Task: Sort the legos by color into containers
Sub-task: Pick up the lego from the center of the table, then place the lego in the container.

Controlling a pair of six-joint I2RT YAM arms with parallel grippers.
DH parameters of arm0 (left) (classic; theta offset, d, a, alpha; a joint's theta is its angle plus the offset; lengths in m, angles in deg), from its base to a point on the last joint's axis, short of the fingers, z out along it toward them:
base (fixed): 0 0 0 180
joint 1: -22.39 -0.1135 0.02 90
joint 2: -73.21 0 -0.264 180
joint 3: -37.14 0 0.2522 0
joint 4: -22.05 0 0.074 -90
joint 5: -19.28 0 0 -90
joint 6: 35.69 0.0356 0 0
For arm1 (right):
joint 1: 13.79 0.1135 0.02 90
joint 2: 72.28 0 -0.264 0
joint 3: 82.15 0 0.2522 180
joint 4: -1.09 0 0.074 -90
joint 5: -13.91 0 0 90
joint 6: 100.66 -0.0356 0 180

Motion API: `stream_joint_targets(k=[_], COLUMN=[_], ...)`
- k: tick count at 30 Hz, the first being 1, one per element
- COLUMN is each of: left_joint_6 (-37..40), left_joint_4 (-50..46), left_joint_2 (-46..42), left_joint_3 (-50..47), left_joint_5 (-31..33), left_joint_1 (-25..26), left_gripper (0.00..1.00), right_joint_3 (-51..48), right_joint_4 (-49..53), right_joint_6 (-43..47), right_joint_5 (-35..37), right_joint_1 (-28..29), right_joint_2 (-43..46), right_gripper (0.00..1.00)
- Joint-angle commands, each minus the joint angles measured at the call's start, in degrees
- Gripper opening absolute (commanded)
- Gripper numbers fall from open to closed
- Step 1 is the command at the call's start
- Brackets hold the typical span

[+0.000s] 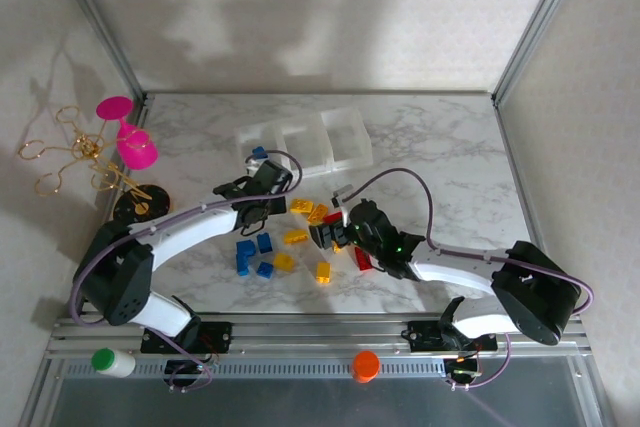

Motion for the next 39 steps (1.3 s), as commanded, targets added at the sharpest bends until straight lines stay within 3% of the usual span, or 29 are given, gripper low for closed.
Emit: stream_joint_targets(k=[1,14,24,33,39], left_joint_6=[-1.2,-1.3,0.1,0.6,2.0], left_joint_4=[-1.8,-0.6,1.5,1.7,1.6], left_joint_2=[-1.7,13.8,27.1,32.8,33.5], left_joint_3=[3.9,22.5,31.3,33.9,34.5], left_joint_5=[2.4,3.0,1.6,0.7,-0.7], left_joint_1=[-2.2,-8.8,-11.7,-13.6,-13.6], left_gripper=[0.33,0.32,0.32,0.33,0.41], right_joint_3=[4.3,6.2,5.2,5.3,5.4], right_joint_4=[1.2,-4.0,-5.7,-5.7,-5.6], right_joint_6=[-1.7,-1.7,-0.1,0.2,0.1], right_joint_5=[-1.4,-5.7,-5.6,-5.7,-5.7], right_joint_1=[-1.4,-7.4,-8.0,-8.1,-8.0], right_joint_2=[-0.2,-4.9,-6.9,-7.4,-7.5], right_gripper=[0.99,0.99,0.99,0.99,0.99])
